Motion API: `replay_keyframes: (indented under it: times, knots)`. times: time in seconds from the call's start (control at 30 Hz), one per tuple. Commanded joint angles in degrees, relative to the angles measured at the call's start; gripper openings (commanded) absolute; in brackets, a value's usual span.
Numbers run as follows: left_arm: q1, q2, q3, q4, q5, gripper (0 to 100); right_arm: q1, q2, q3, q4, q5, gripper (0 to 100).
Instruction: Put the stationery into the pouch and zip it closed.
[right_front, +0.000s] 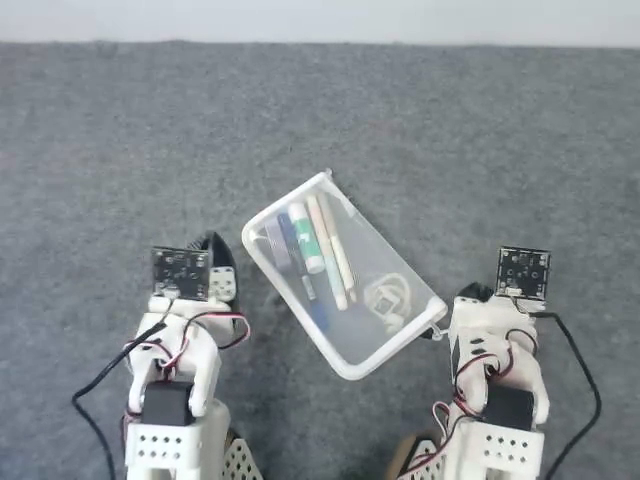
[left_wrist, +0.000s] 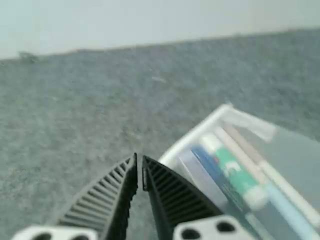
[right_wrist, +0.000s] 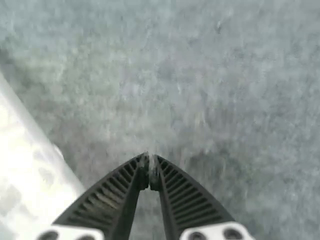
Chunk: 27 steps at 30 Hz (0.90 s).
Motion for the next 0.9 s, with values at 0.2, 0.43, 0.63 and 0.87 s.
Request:
replay_keyframes:
  times: [0.2,0.43,0.63,0.87]
  knots:
    - [5.01,-1.05,-0.75,17.41,-0.26,1,0.75,-1.36,1.05,12.79,-0.26,0.6]
    - [4.92,-1.05,-0.75,22.59,-0.53,1,0.66,-1.36,1.05,16.40,-0.26,0.6]
    - [3.52,-1.05,-0.75,28.13,-0.35,1,0.66,-1.36,1.05,16.40,-0.26,0.6]
    - [3.52,-1.05,-0.75,28.22,-0.26,1,0.66,-1.36,1.05,16.40,-0.26,0.6]
